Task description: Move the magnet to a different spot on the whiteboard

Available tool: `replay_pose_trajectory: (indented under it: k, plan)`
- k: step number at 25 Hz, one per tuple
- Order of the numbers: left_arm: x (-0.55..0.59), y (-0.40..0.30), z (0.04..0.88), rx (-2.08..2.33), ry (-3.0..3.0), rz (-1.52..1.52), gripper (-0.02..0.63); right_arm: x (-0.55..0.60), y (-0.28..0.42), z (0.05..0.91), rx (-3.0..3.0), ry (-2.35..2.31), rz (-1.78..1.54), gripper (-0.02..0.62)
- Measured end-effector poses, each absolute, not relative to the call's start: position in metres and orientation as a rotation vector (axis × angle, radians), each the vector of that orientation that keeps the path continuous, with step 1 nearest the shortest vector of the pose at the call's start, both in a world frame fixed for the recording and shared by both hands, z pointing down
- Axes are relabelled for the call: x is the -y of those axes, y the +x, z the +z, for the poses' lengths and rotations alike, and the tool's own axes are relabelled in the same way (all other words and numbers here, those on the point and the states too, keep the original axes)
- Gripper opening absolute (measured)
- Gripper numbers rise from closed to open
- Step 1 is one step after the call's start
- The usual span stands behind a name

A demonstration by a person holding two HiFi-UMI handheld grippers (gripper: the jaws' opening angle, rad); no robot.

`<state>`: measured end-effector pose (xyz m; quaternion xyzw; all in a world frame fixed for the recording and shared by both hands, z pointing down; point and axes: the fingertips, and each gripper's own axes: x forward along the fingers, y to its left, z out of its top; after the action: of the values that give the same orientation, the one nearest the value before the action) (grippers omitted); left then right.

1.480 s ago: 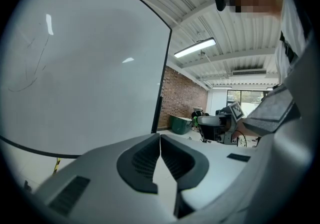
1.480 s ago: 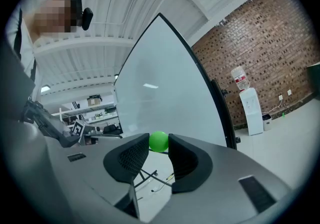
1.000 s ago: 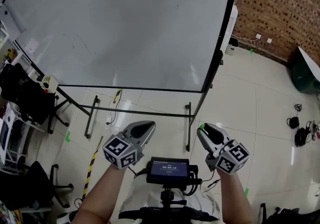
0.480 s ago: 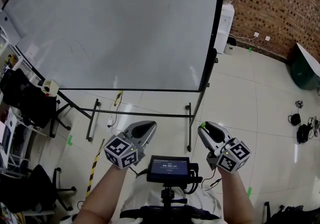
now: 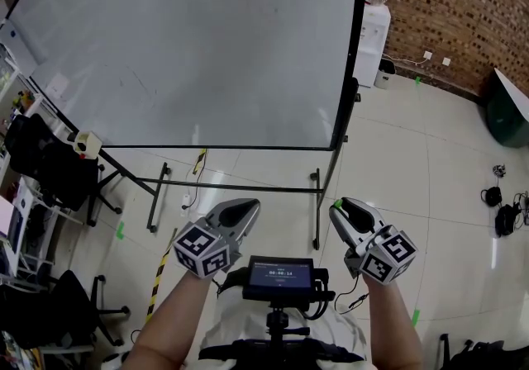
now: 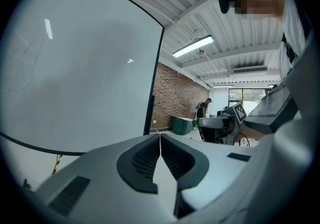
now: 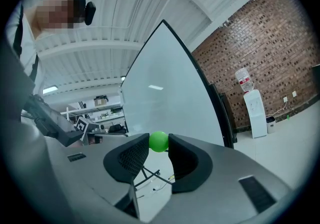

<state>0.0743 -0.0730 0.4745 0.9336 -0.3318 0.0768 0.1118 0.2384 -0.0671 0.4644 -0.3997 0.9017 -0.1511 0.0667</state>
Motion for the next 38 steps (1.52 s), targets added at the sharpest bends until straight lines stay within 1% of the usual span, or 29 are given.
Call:
replay_pose_trajectory:
  k: [9, 23, 28, 38]
  plan:
    - [0.068, 0.068, 0.468, 1.046, 2.717, 0.252, 0.032, 0.073, 0.237, 0.449, -2.762, -1.197, -0.359, 0.147]
    - [0.098, 0.016, 0.467, 1.108, 2.669, 0.230, 0.032, 0.126, 0.196, 0.418, -2.842, -1.269, -0.179, 0.147]
    - [0.119, 0.008, 0.462, 1.056, 2.689, 0.168, 0.032, 0.150, 0.184, 0.409, -2.850, -1.294, -0.159, 0.147]
    - [0.151, -0.033, 0.436, 1.037, 2.727, -0.036, 0.023, 0.197, 0.152, 0.380, -2.852, -1.329, -0.079, 0.147]
